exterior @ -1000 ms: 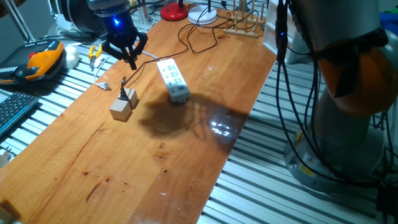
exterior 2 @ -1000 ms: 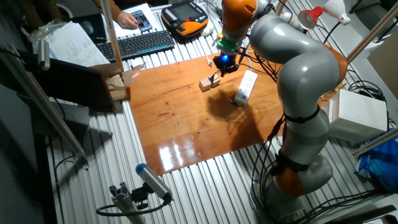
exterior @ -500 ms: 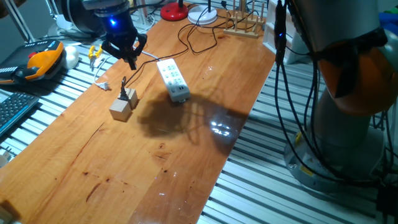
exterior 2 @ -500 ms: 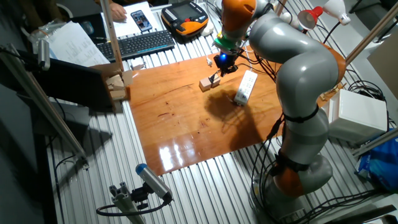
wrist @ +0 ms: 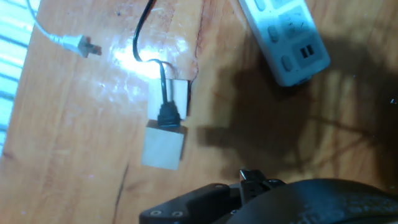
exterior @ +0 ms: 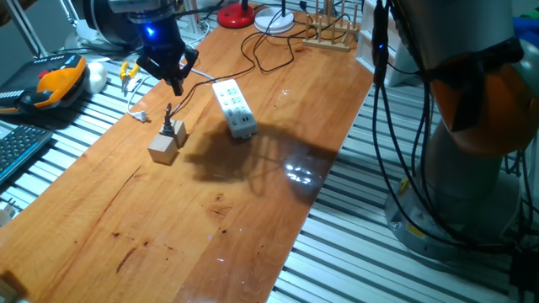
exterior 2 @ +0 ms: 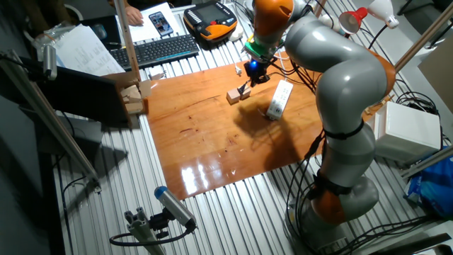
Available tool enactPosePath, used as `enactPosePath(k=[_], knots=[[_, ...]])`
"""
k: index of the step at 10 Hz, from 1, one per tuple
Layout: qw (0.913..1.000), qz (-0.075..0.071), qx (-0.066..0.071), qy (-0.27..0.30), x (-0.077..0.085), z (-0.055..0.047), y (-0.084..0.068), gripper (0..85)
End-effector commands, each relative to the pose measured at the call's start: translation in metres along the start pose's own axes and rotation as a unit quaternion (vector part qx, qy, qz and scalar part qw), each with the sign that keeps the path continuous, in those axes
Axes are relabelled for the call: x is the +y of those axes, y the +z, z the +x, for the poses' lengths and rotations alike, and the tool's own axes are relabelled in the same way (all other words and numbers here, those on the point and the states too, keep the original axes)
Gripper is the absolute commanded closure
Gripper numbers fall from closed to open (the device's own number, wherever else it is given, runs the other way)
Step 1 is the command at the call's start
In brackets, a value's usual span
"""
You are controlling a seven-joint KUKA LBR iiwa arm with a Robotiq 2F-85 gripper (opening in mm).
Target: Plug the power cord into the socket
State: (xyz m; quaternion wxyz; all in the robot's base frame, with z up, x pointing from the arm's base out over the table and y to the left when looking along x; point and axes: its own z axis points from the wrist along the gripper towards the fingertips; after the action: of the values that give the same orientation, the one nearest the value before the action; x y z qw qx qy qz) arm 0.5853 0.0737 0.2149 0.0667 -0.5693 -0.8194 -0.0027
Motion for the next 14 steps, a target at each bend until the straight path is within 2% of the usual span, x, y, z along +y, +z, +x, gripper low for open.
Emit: enactPosePath(k=[1,3,5,7,8,9,11,14], knots=[[1.0,-0.003,-0.006,0.001,0.002,0.0,0.001,85.0],[0.9999,-0.006,-0.013,0.01,0.008,-0.003,0.005,85.0],[0.9997,-0.015,-0.018,0.01,0.016,-0.005,0.011,85.0],[0.9994,-0.022,-0.022,0.013,0.023,-0.005,0.016,51.0],[0.9993,-0.021,-0.029,0.011,0.028,-0.007,0.02,51.0],[0.9993,-0.023,-0.027,0.011,0.032,-0.009,0.025,34.0],[0.9997,-0.023,-0.01,0.008,0.039,-0.015,0.035,34.0],[0.9999,-0.015,0.003,0.002,0.046,-0.02,0.045,34.0]])
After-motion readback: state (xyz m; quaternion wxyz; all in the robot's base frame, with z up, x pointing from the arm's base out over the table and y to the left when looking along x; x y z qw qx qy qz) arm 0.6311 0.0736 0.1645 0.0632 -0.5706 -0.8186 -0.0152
